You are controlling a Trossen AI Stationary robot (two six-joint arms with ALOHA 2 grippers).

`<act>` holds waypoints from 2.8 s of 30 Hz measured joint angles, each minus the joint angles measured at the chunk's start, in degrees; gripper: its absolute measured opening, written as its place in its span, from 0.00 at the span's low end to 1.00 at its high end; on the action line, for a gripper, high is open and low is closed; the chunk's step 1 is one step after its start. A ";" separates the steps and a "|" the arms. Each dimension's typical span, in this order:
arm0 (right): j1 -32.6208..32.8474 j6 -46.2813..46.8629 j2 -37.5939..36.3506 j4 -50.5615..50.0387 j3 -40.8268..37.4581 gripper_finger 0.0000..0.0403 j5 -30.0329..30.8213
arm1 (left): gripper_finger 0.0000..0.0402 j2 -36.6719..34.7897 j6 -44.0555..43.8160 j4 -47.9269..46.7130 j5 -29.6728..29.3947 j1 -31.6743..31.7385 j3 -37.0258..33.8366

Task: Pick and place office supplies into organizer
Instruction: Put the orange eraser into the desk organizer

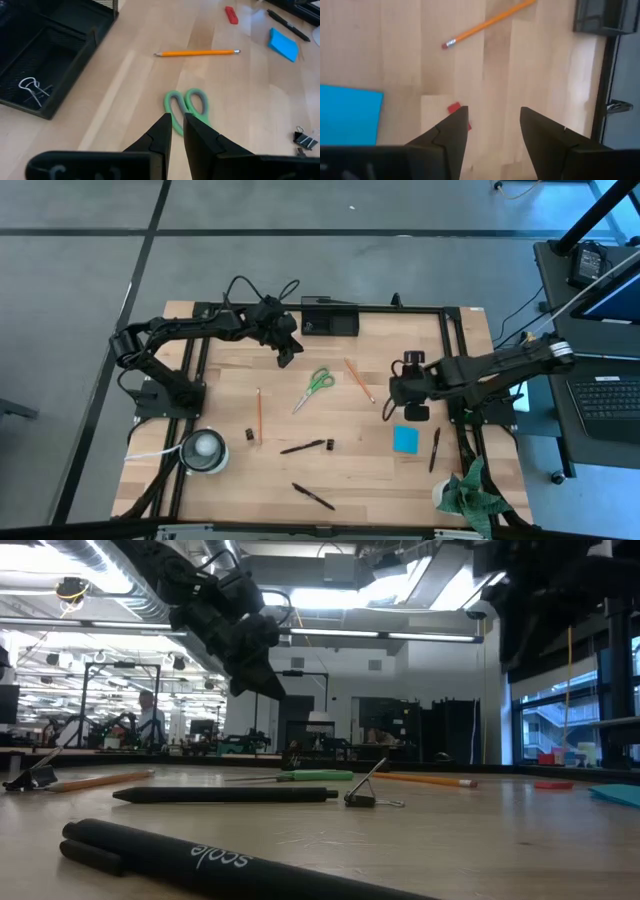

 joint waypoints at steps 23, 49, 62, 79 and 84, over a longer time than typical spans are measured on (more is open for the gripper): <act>-1.68 6.48 7.98 0.48 -0.04 0.45 6.20 | 0.11 0.02 1.20 -0.01 -0.02 -1.46 -0.02; -4.08 -9.02 7.94 5.10 -4.40 0.56 -5.63 | 0.11 0.04 0.79 0.00 -0.32 -1.45 -0.02; -8.74 -16.42 7.11 15.78 -17.73 0.56 -10.28 | 0.11 0.06 0.74 0.00 -0.37 -1.46 -0.07; -13.69 -23.79 7.11 22.37 -23.03 0.56 -10.81 | 0.11 0.06 0.67 0.00 -0.44 -1.50 -0.07; -14.03 -25.38 7.04 24.59 -25.44 0.56 -10.82 | 0.11 0.06 0.54 0.00 -0.44 -1.50 -0.07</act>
